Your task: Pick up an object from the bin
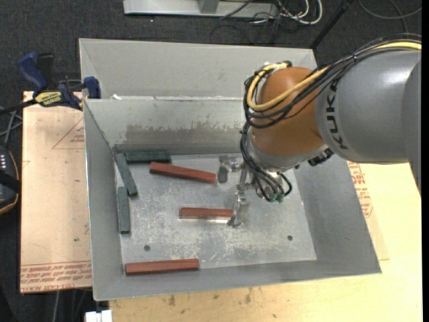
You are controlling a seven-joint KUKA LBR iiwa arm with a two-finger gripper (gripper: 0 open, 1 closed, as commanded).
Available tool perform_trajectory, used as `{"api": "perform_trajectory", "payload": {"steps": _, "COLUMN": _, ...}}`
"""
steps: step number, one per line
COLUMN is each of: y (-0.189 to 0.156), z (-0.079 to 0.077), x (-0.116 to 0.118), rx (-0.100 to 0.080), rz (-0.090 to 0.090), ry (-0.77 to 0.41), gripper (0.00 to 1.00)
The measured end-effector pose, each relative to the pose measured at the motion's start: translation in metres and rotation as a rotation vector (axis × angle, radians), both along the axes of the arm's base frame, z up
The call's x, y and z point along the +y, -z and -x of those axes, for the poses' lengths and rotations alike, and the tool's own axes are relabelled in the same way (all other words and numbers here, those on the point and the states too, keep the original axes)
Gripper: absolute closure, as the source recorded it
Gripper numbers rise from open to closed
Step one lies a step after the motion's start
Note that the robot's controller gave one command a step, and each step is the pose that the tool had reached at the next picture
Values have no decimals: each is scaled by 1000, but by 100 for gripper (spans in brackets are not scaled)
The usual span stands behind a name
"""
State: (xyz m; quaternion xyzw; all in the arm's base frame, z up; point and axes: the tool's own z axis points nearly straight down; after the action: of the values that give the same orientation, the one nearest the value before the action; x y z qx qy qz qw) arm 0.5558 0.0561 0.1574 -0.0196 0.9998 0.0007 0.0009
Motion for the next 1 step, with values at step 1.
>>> {"api": "perform_trajectory", "payload": {"steps": 1, "y": -1, "z": 13, "x": -6, "rx": 2, "rz": 0, "ry": 9, "gripper": 0}}
